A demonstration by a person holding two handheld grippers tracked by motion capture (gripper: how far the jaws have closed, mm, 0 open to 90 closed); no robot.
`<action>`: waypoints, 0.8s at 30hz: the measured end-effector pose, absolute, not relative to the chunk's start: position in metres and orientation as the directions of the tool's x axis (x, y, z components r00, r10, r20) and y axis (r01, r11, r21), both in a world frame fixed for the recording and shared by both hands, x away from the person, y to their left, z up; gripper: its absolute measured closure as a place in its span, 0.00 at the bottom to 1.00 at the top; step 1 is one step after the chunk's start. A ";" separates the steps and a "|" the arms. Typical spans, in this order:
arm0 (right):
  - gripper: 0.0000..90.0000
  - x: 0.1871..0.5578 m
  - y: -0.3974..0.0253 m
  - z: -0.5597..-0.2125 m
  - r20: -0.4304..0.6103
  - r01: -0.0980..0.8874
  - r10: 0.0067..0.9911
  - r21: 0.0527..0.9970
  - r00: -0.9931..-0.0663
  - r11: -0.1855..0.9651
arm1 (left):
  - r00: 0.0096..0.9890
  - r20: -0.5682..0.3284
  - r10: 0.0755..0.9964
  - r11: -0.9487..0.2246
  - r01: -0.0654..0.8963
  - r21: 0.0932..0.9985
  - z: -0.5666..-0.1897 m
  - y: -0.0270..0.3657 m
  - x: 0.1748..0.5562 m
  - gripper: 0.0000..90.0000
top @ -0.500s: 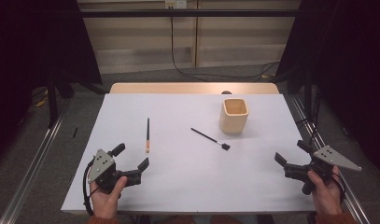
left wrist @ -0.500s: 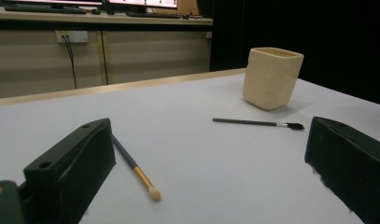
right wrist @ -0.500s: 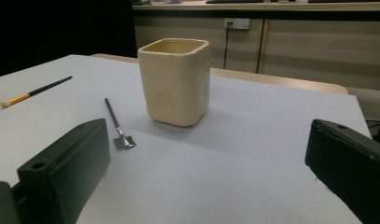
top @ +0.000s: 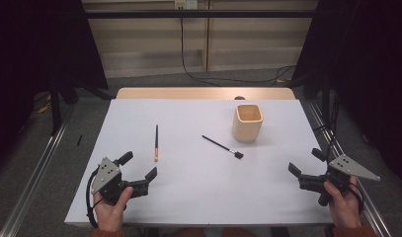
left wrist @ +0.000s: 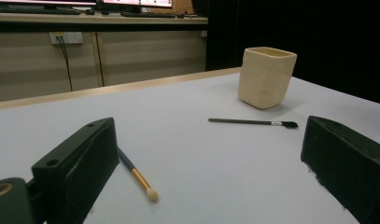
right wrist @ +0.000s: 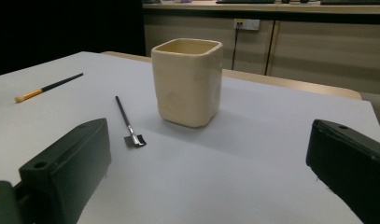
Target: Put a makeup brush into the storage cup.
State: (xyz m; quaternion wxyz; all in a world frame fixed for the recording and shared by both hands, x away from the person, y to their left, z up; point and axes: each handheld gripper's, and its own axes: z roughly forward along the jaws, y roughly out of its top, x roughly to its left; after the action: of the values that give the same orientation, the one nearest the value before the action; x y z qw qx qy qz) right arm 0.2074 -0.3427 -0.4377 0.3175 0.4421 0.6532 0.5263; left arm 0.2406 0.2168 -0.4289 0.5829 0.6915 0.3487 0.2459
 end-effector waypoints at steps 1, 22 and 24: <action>0.00 0.207 -0.341 -0.437 0.044 0.243 0.907 0.968 -0.419 0.065 | 0.629 -0.067 0.774 -0.076 0.197 0.977 -0.427 0.217 0.239 0.05; 0.00 0.207 -0.342 -0.438 0.055 0.247 0.899 0.967 -0.434 0.060 | 0.644 -0.045 0.763 -0.121 0.211 0.970 -0.421 0.207 0.254 0.06; 0.00 0.207 -0.342 -0.437 0.056 0.247 0.900 0.967 -0.431 0.058 | 0.648 -0.046 0.760 -0.120 0.210 0.970 -0.420 0.208 0.257 0.06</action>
State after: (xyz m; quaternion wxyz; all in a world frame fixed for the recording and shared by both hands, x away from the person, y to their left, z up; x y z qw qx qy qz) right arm 0.2067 -0.3424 -0.4374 0.3080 0.4352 0.6588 0.5307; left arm 0.2570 0.2076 -0.4196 0.5682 0.7081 0.3424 0.2419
